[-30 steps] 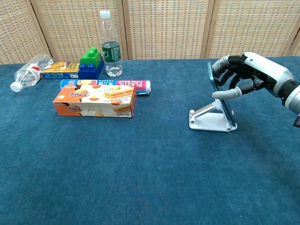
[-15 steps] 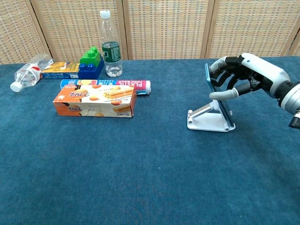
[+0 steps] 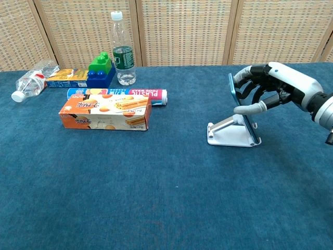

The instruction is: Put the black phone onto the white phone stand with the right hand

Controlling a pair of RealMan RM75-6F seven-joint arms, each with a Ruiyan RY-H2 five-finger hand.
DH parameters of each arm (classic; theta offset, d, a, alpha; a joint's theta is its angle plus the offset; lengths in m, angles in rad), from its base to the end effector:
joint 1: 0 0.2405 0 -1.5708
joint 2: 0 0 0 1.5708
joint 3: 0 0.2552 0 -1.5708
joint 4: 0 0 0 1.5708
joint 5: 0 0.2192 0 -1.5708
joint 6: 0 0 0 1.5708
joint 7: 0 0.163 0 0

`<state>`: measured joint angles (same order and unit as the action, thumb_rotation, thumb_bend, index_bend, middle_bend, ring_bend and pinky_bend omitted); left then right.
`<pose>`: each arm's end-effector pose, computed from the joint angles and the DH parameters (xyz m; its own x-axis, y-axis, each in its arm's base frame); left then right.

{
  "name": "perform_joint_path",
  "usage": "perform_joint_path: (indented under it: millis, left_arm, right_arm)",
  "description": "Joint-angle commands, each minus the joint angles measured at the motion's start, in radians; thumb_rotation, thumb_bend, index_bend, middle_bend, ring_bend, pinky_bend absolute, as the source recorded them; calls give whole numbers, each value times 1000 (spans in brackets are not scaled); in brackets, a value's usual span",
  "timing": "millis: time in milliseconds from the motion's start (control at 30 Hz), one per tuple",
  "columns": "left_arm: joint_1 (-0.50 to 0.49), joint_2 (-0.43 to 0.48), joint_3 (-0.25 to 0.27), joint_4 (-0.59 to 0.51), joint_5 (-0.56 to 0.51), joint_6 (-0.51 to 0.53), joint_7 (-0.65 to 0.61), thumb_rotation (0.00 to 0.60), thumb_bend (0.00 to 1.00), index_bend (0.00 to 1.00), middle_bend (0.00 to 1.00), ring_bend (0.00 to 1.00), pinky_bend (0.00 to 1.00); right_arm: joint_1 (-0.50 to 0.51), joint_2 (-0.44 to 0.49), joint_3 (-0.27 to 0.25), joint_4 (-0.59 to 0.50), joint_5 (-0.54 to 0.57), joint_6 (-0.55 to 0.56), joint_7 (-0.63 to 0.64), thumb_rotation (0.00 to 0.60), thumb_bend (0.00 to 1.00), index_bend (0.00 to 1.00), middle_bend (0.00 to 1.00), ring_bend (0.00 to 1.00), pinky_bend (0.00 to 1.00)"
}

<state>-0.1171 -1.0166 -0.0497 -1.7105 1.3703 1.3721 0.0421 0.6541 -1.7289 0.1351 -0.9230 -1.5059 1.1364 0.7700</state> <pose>-0.3210 0.2079 0.1644 0.4160 0.1053 0.9032 0.9017 0.0811 -0.4248 -0.2096 -0.3829 -0.0275 -0.1837 -0.2996 0.9362 -0.9161 -0.2932 -0.2736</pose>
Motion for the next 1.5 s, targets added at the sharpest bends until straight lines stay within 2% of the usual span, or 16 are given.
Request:
perform_joint_path:
  millis: [33, 200, 333, 433, 567, 767, 867, 1033, 1167, 1500]
  left_arm:
    - [0, 0, 0, -1, 0, 0, 1, 600, 0, 0, 0, 0, 0]
    - [0, 0, 0, 0, -1, 0, 0, 600, 0, 0, 0, 0, 0]
    - [0, 0, 0, 2, 0, 0, -3, 600, 0, 0, 0, 0, 0]
    - [0, 0, 1, 4, 2, 0, -4, 600, 0, 0, 0, 0, 0]
    - [1, 0, 2, 4, 4, 2, -5, 600, 0, 0, 0, 0, 0]
    - [2, 4, 2, 0, 7, 4, -12, 600, 0, 0, 0, 0, 0]
    - [5, 9, 3, 2, 14, 10, -26, 600, 0, 0, 0, 0, 0]
    - [12, 14, 8, 10, 33, 22, -50, 600, 0, 0, 0, 0, 0]
    - [20, 14, 14, 12, 56, 41, -56, 600, 0, 0, 0, 0, 0]
    - [33, 7, 31, 13, 97, 68, -46, 600, 0, 0, 0, 0, 0]
  right_arm:
    - [1, 7, -10, -2, -10, -2, 14, 600, 14, 240, 210, 368, 490]
    - [3, 12, -19, 1, -19, -7, 22, 600, 1, 183, 129, 300, 442]
    - [3, 18, -25, -3, -25, -5, 28, 600, 0, 119, 49, 193, 356]
    - [3, 27, -27, -13, -27, -4, 36, 600, 0, 96, 8, 149, 327]
    - [1, 43, -27, -34, -28, 2, 36, 600, 0, 77, 0, 127, 303]
    - [-14, 114, -30, -103, -28, 15, 2, 600, 0, 20, 0, 43, 208]
    - [-35, 194, -40, -175, -24, 19, -54, 600, 0, 0, 0, 1, 161]
    - [-114, 361, -68, -331, -3, 63, -216, 600, 0, 0, 0, 0, 127]
    - [-212, 476, -99, -459, 29, 141, -397, 600, 0, 0, 0, 0, 105]
    - [-406, 578, -130, -660, 73, 357, -625, 600, 0, 0, 0, 0, 77]
